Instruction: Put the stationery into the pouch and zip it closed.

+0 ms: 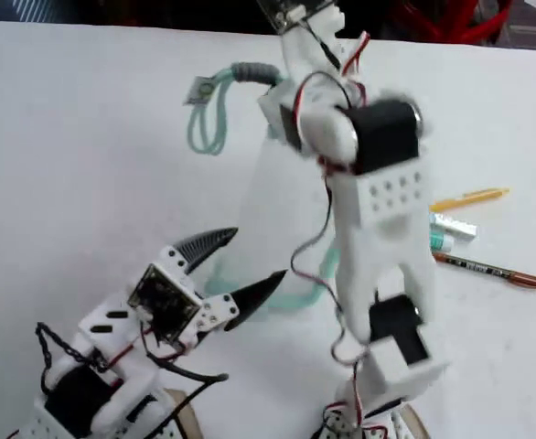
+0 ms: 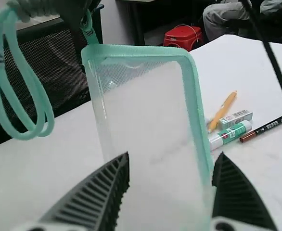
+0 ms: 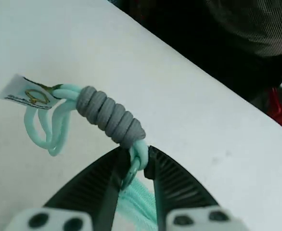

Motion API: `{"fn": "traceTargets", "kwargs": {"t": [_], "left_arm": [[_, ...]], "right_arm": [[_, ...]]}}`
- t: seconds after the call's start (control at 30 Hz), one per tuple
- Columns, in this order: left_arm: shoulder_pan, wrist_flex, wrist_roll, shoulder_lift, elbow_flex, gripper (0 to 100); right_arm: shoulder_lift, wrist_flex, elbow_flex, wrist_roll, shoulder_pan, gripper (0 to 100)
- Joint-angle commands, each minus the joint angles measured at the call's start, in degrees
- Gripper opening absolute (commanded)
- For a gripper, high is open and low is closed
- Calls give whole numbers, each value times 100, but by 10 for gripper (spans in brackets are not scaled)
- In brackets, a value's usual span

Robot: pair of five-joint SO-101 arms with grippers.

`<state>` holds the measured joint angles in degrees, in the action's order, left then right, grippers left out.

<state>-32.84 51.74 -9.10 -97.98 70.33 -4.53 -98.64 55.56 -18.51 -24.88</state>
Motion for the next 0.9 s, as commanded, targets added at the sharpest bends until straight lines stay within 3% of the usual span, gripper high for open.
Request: {"fn": "traceTargets", "kwargs": {"t": [0.0,0.13,0.47,0.57,0.77,0.87], "left_arm": [[48,316,-70,4,-580,282],[57,607,-88,4,-985,283],[400,1275,-756,13,-1169,306],[207,1081,-756,31,-1152,306],[-215,-62,-721,31,-123,301],[-409,-220,-712,31,176,300]], "right_arm": [[1235,-4,-800,62,-497,18],[2132,4,-1688,62,-1007,18],[3468,4,-3024,62,-1086,18],[3785,4,-3209,70,-1138,18],[4295,13,-3851,70,-2097,18],[4338,22,-3965,70,-2141,18]]}}
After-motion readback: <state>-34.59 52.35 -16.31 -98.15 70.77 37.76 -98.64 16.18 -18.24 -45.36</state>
